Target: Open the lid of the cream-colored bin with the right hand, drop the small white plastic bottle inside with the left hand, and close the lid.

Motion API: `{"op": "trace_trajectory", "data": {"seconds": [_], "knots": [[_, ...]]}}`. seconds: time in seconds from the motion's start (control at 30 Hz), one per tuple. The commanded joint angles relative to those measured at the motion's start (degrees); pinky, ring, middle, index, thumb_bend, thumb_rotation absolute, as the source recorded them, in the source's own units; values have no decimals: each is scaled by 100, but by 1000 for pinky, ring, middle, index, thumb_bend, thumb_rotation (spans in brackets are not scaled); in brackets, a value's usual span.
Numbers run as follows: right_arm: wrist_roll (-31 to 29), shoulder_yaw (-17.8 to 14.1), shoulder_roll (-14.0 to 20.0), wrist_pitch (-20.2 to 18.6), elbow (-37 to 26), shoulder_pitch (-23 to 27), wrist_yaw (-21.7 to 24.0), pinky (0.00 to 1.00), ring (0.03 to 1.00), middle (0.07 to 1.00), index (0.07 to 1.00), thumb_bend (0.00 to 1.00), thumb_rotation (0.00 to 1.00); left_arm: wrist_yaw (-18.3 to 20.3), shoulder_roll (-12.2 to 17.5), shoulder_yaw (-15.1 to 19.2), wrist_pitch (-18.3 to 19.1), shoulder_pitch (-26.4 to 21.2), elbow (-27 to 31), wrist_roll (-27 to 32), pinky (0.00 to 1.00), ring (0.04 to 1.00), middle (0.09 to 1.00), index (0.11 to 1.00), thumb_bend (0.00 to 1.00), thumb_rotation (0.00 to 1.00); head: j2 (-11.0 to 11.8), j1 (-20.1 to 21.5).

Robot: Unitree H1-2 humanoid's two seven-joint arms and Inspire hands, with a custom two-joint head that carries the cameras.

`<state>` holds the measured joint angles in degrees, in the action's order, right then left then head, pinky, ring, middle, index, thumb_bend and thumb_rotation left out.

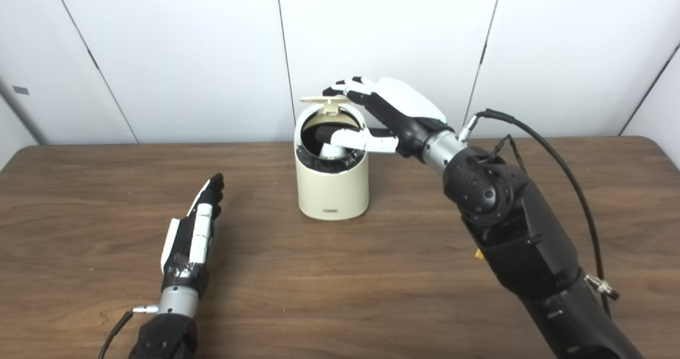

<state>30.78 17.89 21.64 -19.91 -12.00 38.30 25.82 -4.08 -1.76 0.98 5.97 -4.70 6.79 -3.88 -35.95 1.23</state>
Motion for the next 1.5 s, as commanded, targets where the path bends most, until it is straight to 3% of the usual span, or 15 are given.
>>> {"op": "trace_trajectory", "data": {"seconds": [0.0, 0.47, 0.7, 0.87, 1.13, 1.3, 1.47], "knots": [[15, -113, 133, 83, -223, 188, 22, 983, 1000, 953, 865, 628, 961, -16, -5, -6, -160, -131, 227, -9, 1000, 983, 970, 962, 671, 987, -9, 4], [537, 207, 299, 219, -338, -53, 287, 989, 1000, 977, 868, 606, 938, 26, -17, -101, -77, -125, 400, -21, 995, 989, 965, 961, 645, 996, -59, -43], [680, 275, 212, 427, -265, -206, 271, 1000, 1000, 995, 868, 601, 918, 24, -26, -111, -97, -133, 400, -12, 980, 983, 965, 963, 636, 988, -96, -54], [823, 345, 196, 673, -199, -283, 218, 1000, 1000, 1000, 888, 600, 960, 31, -20, -140, -96, -128, 429, -43, 958, 970, 963, 960, 649, 976, -135, -87], [936, 266, 186, 877, -206, -382, 198, 1000, 1000, 1000, 886, 608, 979, 4, -35, -193, -136, -140, 376, -72, 964, 969, 966, 963, 672, 971, -138, -207], [919, 192, 240, 930, -274, -498, 229, 1000, 1000, 1000, 867, 567, 919, -13, -28, -200, -134, -183, 309, -114, 974, 974, 967, 961, 672, 972, -133, -206], [944, 141, 223, 954, -282, -548, 262, 1000, 1000, 1000, 867, 570, 929, -23, -23, -191, -193, -210, 260, -119, 979, 972, 964, 953, 679, 962, -140, -220]]}}
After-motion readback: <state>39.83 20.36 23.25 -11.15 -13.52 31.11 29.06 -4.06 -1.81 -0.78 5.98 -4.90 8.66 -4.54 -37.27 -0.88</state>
